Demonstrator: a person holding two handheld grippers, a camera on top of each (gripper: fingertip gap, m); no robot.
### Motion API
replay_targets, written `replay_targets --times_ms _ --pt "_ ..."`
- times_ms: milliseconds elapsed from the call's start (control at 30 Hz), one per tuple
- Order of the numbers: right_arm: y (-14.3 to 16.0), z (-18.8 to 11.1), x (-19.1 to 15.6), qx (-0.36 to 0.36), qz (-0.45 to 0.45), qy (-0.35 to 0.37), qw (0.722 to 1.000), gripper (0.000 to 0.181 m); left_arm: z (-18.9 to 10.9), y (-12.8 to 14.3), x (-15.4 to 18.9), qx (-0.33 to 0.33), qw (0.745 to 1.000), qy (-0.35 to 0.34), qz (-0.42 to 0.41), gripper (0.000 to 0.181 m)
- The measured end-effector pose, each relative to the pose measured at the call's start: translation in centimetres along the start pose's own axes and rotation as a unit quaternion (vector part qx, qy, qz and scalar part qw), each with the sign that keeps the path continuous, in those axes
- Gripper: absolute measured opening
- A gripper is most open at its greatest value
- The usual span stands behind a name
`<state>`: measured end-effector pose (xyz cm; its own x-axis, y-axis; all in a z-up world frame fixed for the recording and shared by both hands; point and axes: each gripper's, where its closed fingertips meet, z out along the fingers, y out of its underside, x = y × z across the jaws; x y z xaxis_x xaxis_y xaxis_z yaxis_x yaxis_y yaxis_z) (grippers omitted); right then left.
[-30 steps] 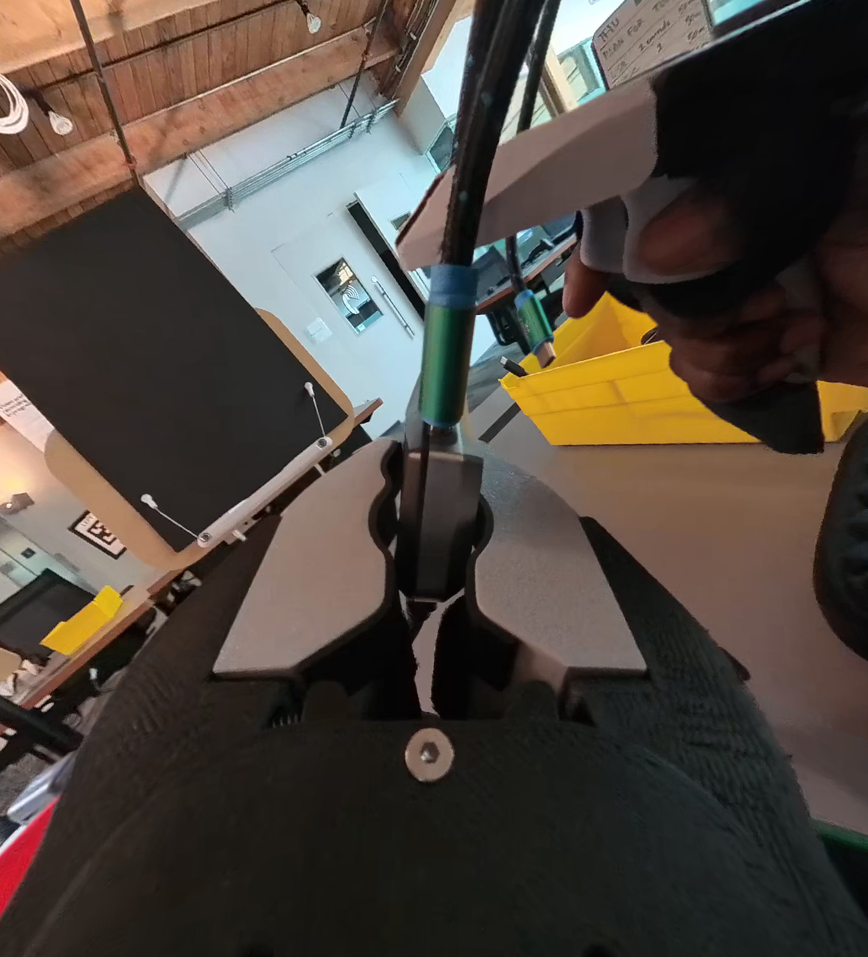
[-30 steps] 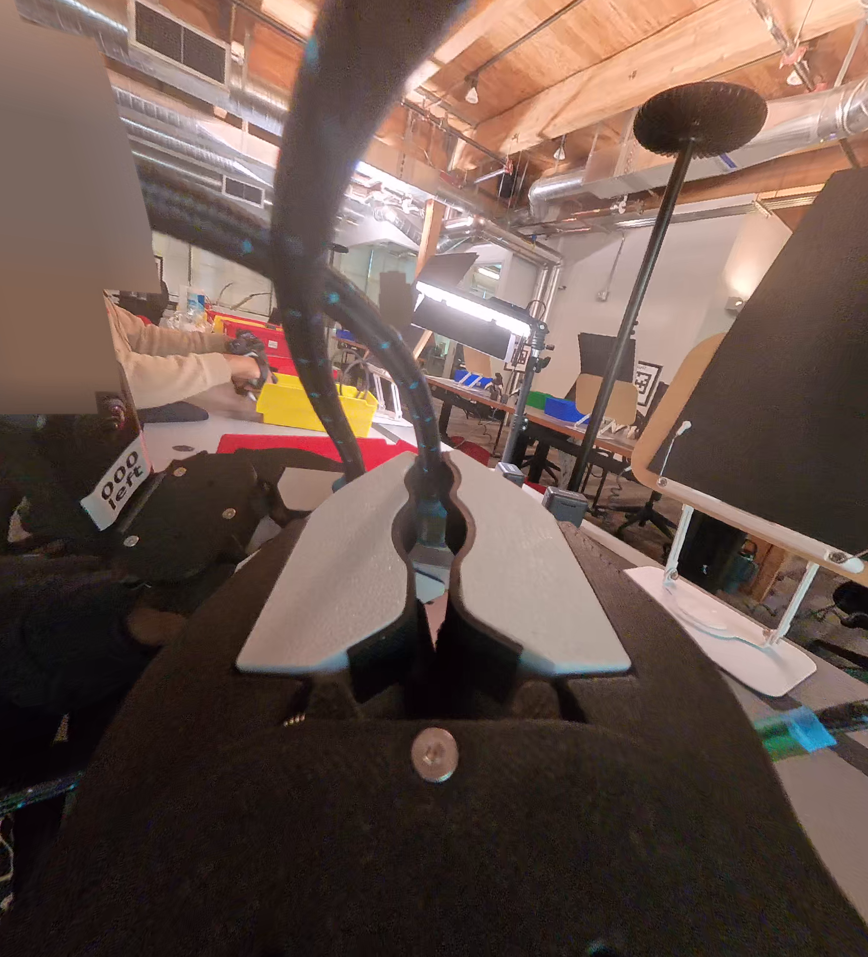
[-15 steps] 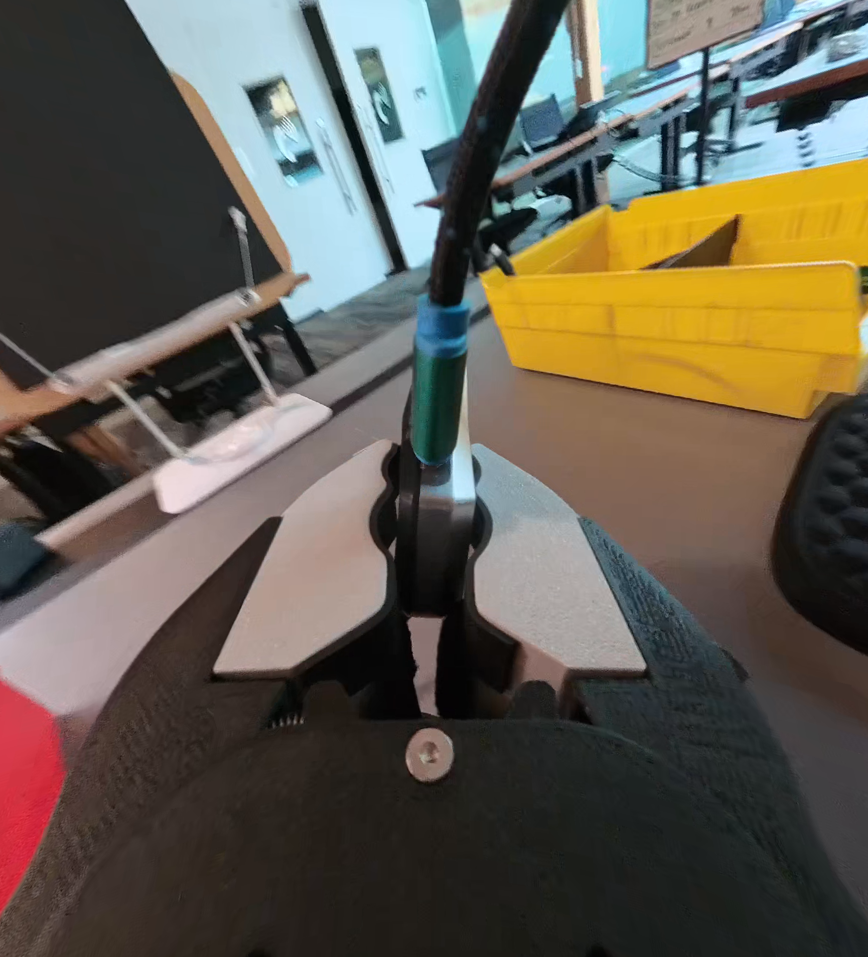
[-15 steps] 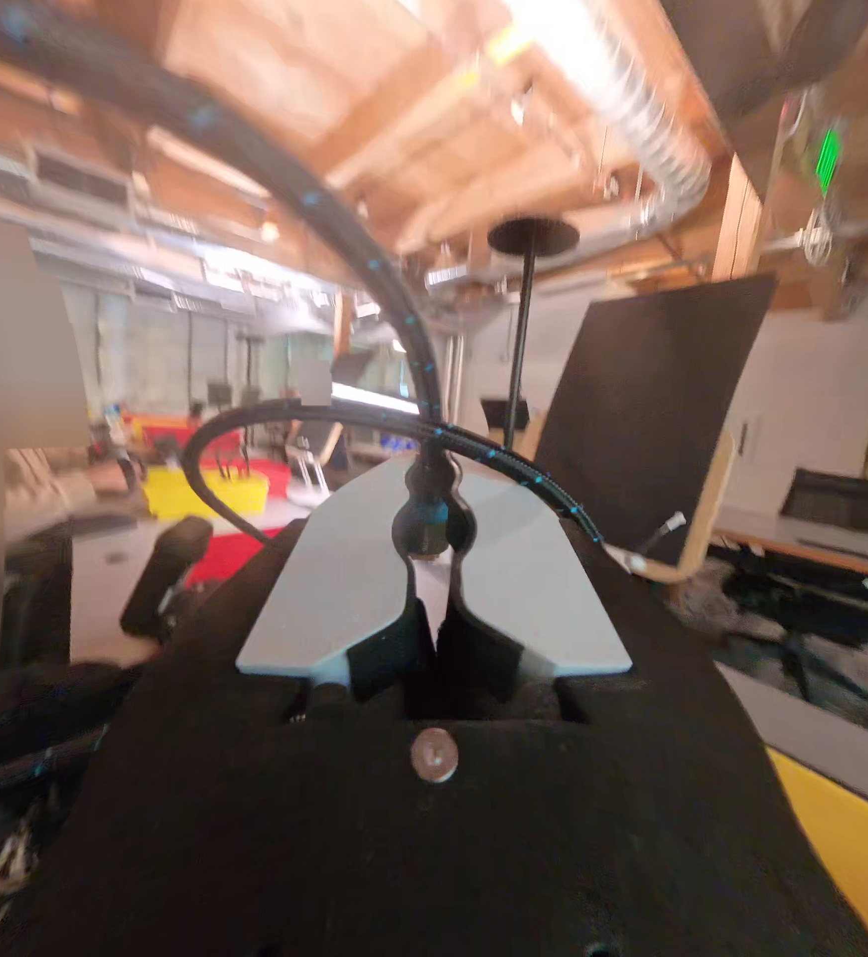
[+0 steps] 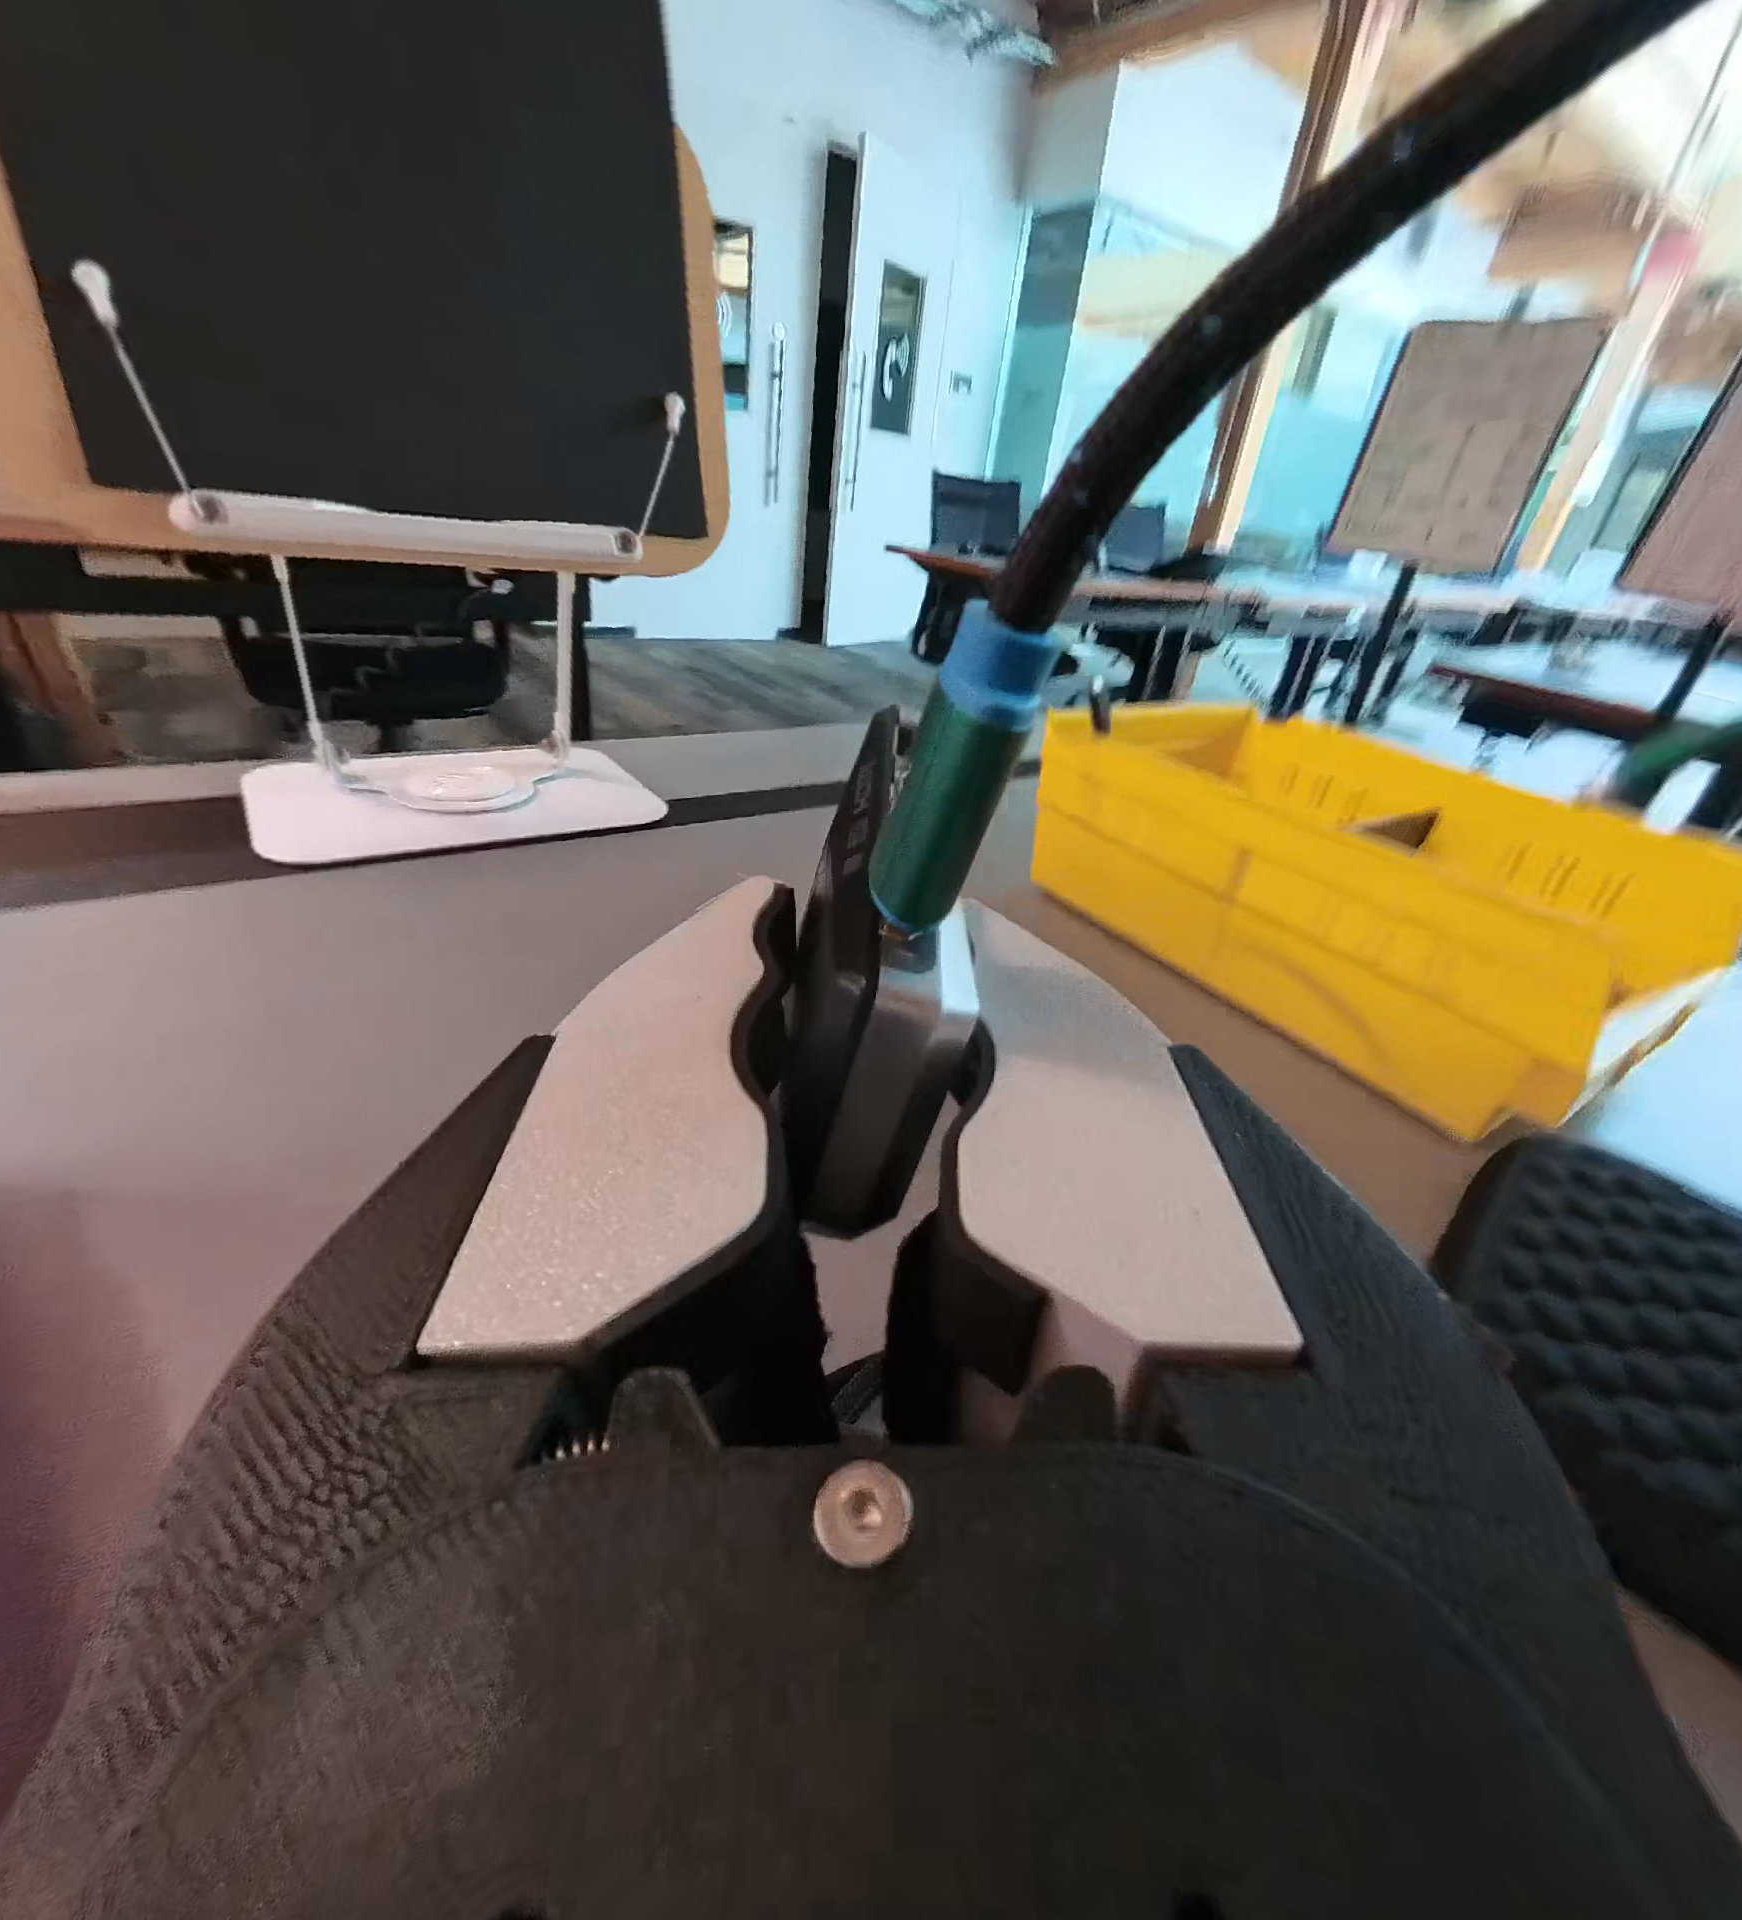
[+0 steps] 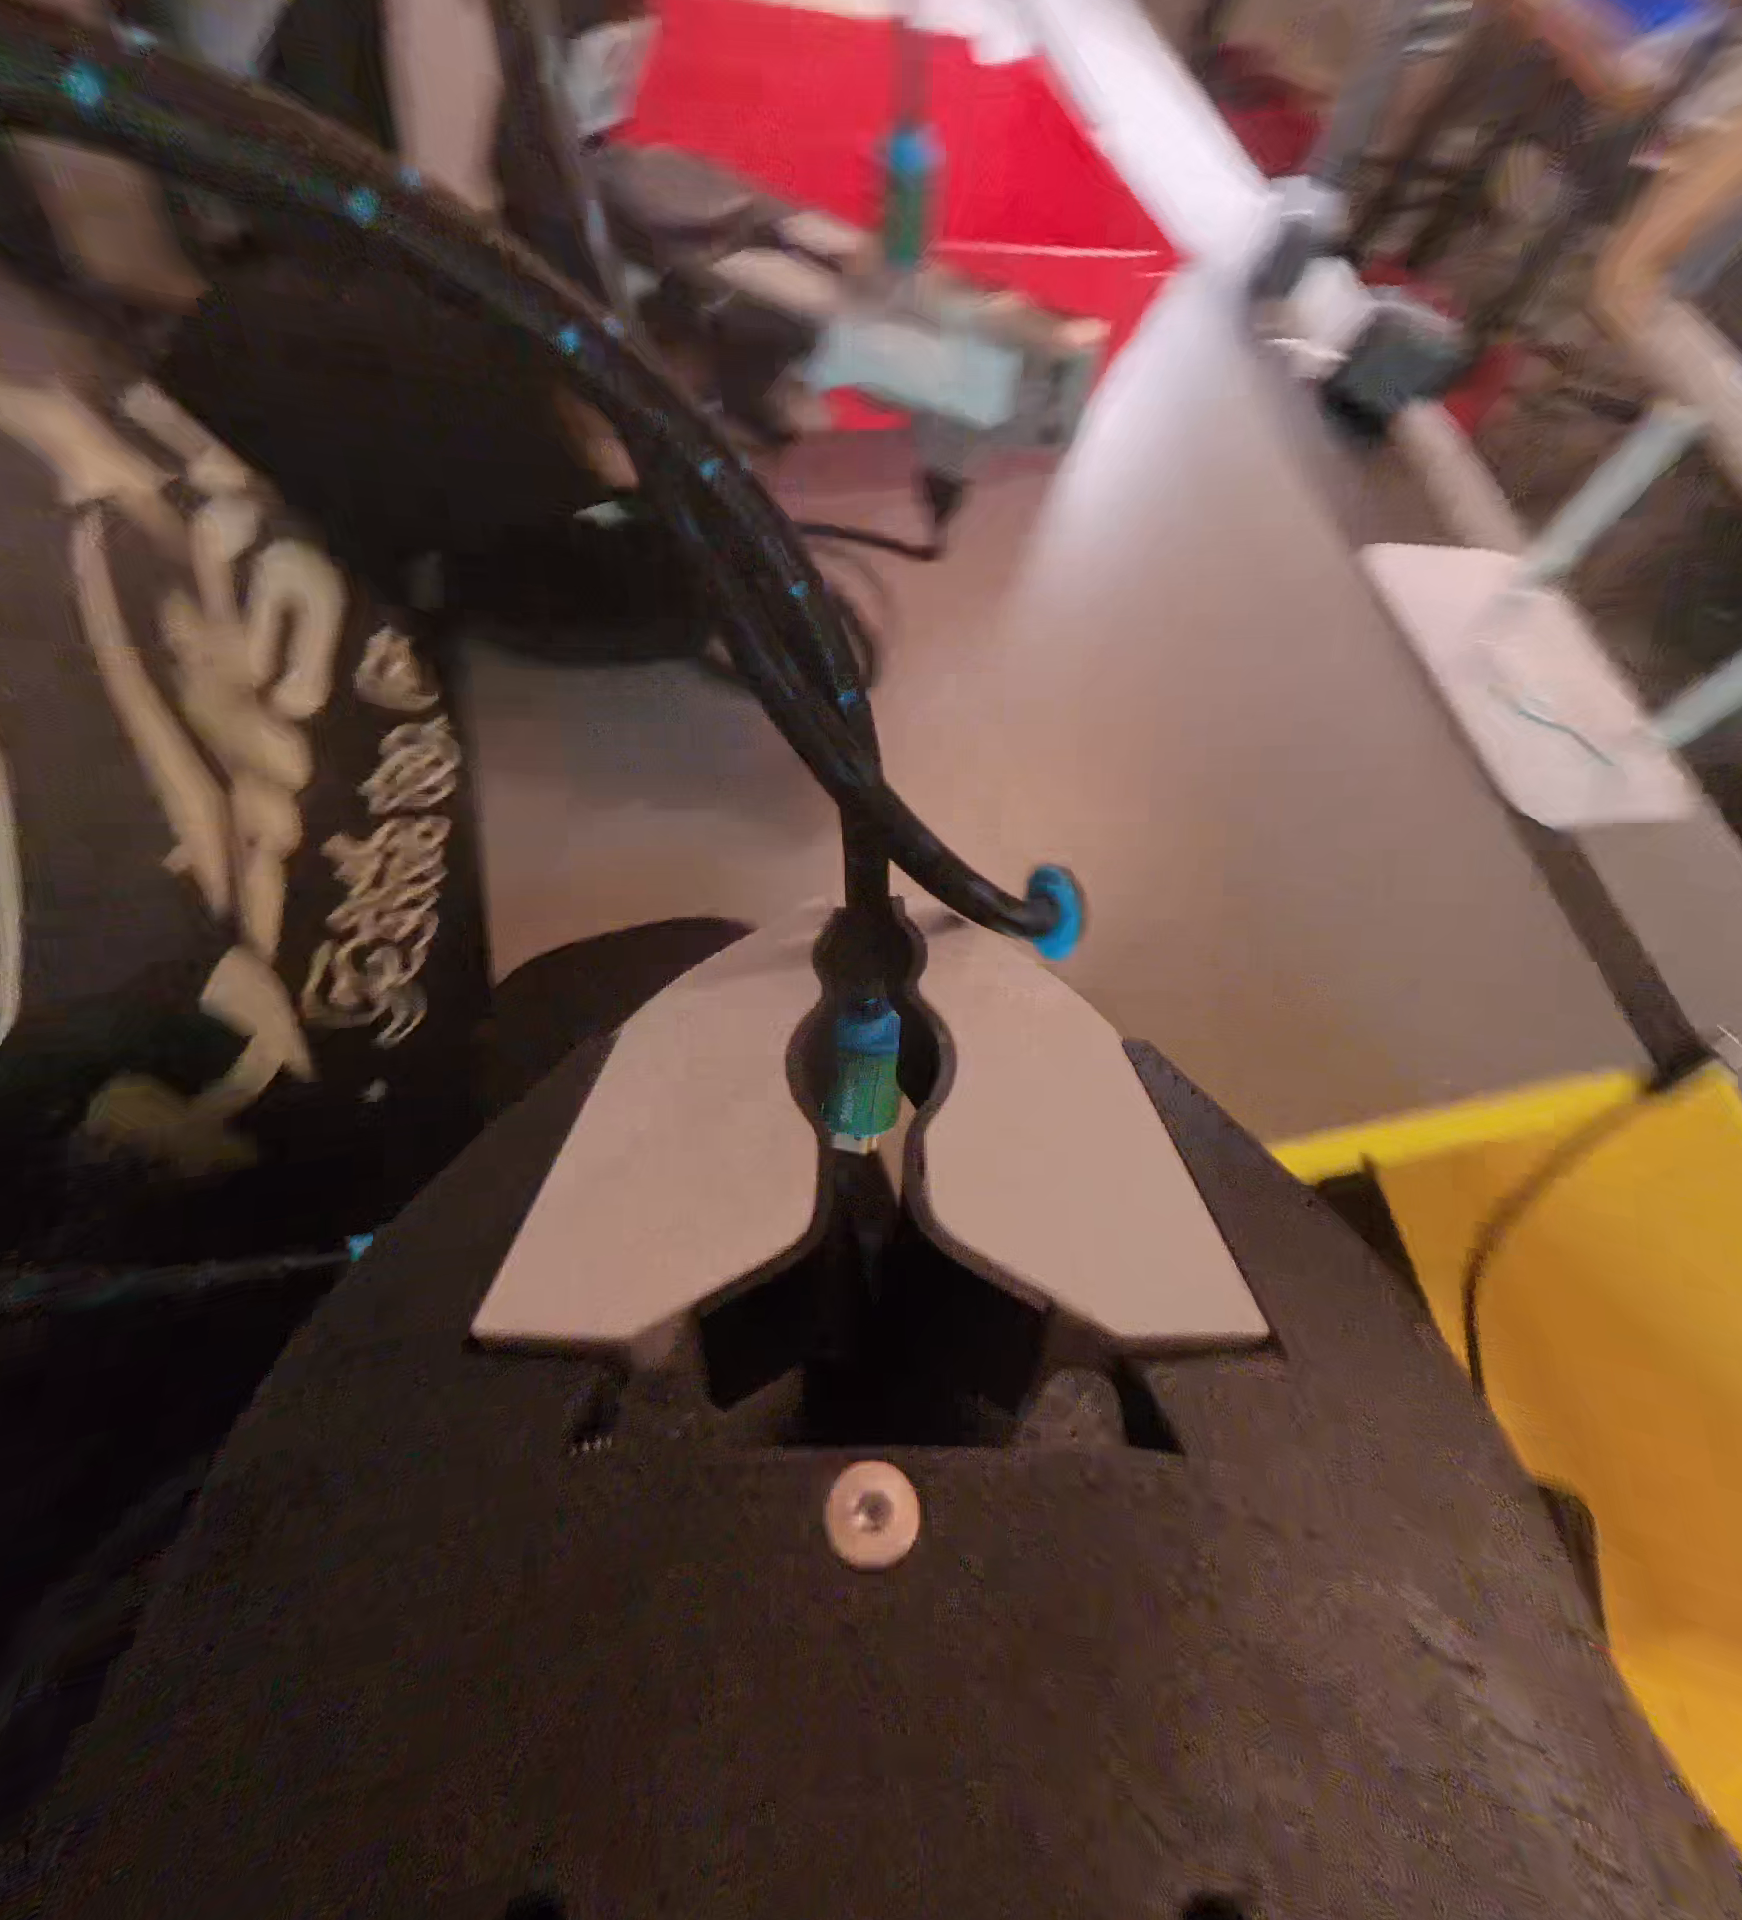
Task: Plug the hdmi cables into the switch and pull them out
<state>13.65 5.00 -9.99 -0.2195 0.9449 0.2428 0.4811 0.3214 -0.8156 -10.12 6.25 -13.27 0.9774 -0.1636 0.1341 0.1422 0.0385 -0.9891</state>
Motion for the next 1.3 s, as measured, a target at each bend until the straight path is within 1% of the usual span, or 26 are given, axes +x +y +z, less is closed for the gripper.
replay_targets --times_ms 33,100,133,167,233,300,333,400,500,567,700,767,833,867,900,967,1033,1133,1167,1233,1267,1300 --pt "0.0 0.4 -1.0 -0.001 -0.021 -0.034 0.999 0.007 -0.2 -0.2 -0.4 0.010 1.000 0.002 -0.025 0.026" --pt "-0.7 0.4 -2.5 0.027 -0.053 -0.082 0.995 0.007 -0.6 -0.5 -1.0 0.023 0.998 0.000 -0.053 0.027" --pt "-1.3 -0.2 -2.8 0.054 -0.064 -0.093 0.992 0.007 -0.7 -0.7 -1.2 0.029 0.998 -0.002 -0.061 0.027" --pt "-2.0 -1.0 -2.6 0.085 -0.065 -0.089 0.990 0.007 -0.8 -0.8 -1.4 0.035 0.997 -0.003 -0.068 0.027" --pt "-3.0 -3.4 -1.0 0.151 -0.054 -0.035 0.986 0.007 -1.1 -1.0 -1.9 0.046 0.996 -0.009 -0.082 0.027" --pt "-3.0 -6.6 1.2 0.208 -0.029 0.041 0.977 0.007 -1.3 -1.2 -2.2 0.055 0.994 -0.012 -0.094 0.026" --pt "-2.8 -8.4 2.5 0.234 -0.013 0.084 0.969 0.007 -1.4 -1.2 -2.3 0.055 0.994 -0.012 -0.096 0.026" --pt "-2.2 -11.8 4.2 0.290 0.016 0.147 0.945 0.007 -1.2 -1.1 -2.2 0.051 0.995 -0.014 -0.088 0.027" --pt "-1.1 -16.4 6.5 0.354 0.056 0.243 0.901 0.007 -1.1 -0.9 -2.1 0.047 0.995 -0.015 -0.084 0.027" --pt "-0.6 -19.2 7.4 0.392 0.077 0.302 0.865 0.007 -1.3 -1.0 -2.4 0.053 0.994 -0.017 -0.096 0.027" --pt "0.5 -25.1 8.2 0.486 0.117 0.402 0.767 0.007 -1.5 -1.1 -2.8 0.062 0.991 -0.018 -0.117 0.027" --pt "2.4 -27.7 8.7 0.514 0.152 0.452 0.713 0.007 -1.6 -1.2 -3.0 0.068 0.989 -0.020 -0.128 0.027" --pt "5.3 -30.1 9.2 0.530 0.185 0.500 0.660 0.007 -1.8 -1.3 -3.4 0.076 0.986 -0.019 -0.146 0.027" --pt "7.0 -31.1 9.4 0.530 0.199 0.521 0.639 0.007 -1.9 -1.3 -3.5 0.079 0.985 -0.018 -0.153 0.028" --pt "8.5 -31.6 9.6 0.528 0.214 0.531 0.627 0.007 -1.8 -1.3 -3.5 0.078 0.985 -0.016 -0.154 0.028" --pt "10.2 -32.6 9.7 0.521 0.231 0.559 0.602 0.007 -1.6 -1.2 -3.0 0.069 0.988 -0.017 -0.134 0.028" --pt "10.6 -33.4 9.3 0.493 0.219 0.609 0.582 0.007 -1.4 -1.0 -2.8 0.065 0.989 -0.016 -0.130 0.028" --pt "10.3 -34.1 8.8 0.456 0.188 0.678 0.545 0.007 -1.6 -1.4 -2.7 0.080 0.985 0.005 -0.154 0.028" --pt "10.1 -33.9 9.1 0.415 0.172 0.713 0.538 0.007 -1.7 -1.6 -2.3 0.085 0.984 0.023 -0.153 0.028" --pt "9.5 -32.5 10.3 0.274 0.121 0.793 0.530 0.007 -1.5 -1.7 -1.3 0.088 0.980 0.058 -0.168 0.028" --pt "9.2 -32.1 10.7 0.219 0.091 0.823 0.516 0.008 -1.6 -1.7 -1.5 0.094 0.975 0.063 -0.192 0.028" --pt "9.1 -32.0 11.0 0.208 0.080 0.834 0.506 0.007 -1.8 -1.9 -2.2 0.107 0.967 0.061 -0.224 0.028"
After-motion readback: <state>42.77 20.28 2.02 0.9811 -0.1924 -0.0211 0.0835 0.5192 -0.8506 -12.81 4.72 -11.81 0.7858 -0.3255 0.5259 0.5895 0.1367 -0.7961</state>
